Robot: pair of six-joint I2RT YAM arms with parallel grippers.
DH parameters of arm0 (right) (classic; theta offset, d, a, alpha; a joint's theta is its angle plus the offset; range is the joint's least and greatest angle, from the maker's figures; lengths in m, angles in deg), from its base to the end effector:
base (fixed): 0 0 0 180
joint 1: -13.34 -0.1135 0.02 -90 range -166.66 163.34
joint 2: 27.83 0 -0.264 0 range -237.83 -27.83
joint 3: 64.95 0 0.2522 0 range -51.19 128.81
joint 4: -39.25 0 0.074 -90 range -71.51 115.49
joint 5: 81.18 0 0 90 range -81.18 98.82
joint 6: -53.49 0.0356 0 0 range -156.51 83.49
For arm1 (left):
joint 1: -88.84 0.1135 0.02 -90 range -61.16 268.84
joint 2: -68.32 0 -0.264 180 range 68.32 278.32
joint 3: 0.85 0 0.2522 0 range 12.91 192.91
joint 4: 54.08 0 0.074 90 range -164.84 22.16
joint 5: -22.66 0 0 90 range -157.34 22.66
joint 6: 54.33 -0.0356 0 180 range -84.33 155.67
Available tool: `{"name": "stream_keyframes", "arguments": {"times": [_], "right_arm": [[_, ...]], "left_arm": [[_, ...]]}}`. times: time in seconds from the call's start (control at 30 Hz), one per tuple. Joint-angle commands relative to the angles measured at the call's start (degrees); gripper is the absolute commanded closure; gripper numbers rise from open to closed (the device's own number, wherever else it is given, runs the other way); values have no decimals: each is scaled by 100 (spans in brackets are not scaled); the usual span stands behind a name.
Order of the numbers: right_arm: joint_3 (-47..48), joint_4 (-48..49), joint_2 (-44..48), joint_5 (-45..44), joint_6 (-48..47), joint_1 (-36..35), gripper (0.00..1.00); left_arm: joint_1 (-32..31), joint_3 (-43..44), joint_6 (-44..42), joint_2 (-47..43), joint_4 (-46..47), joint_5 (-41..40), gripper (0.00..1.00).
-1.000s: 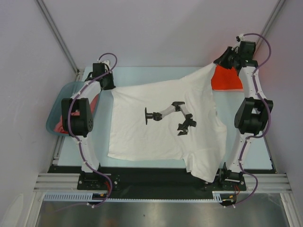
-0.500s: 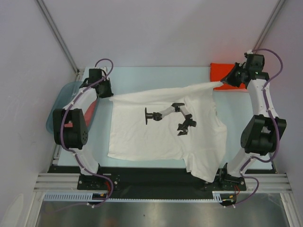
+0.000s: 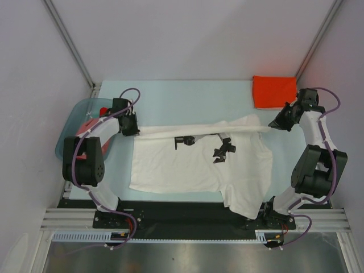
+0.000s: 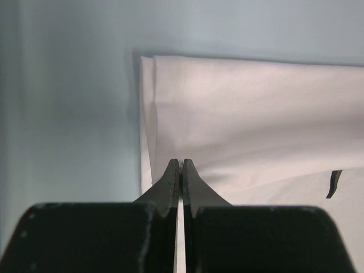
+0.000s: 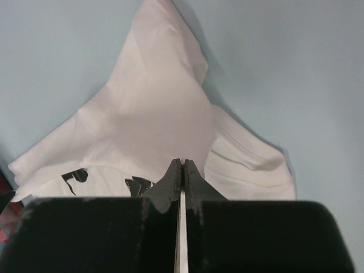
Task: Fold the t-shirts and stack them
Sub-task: Fold the tshirt
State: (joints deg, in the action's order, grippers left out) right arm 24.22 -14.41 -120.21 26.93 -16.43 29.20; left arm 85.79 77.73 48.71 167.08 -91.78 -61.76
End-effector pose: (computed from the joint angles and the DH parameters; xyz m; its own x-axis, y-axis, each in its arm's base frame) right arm 0.3317 -0.0827 0.2728 -0.7235 0.5448 -0.4239 0.3670 0.8237 0.4321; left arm 0.3544 -0.0224 0.1947 -0.8475 -0.1797 -0.4994 -0.0889 0.9757 -0.2002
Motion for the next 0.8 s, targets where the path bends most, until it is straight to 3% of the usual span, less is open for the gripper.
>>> {"name": "stream_keyframes", "arguments": {"times": [0.0, 0.67, 0.77], "right_arm": [[-88, -35, 422, -272, -30, 58, 100], [-765, -255, 413, -492, -92, 58, 100], [-888, -229, 466, -519, -118, 58, 100]], "left_arm": [[-38, -127, 67, -472, 48, -180, 100], [-143, -347, 41, -349, -66, -479, 99], [-135, -338, 32, -305, -102, -541, 95]]}}
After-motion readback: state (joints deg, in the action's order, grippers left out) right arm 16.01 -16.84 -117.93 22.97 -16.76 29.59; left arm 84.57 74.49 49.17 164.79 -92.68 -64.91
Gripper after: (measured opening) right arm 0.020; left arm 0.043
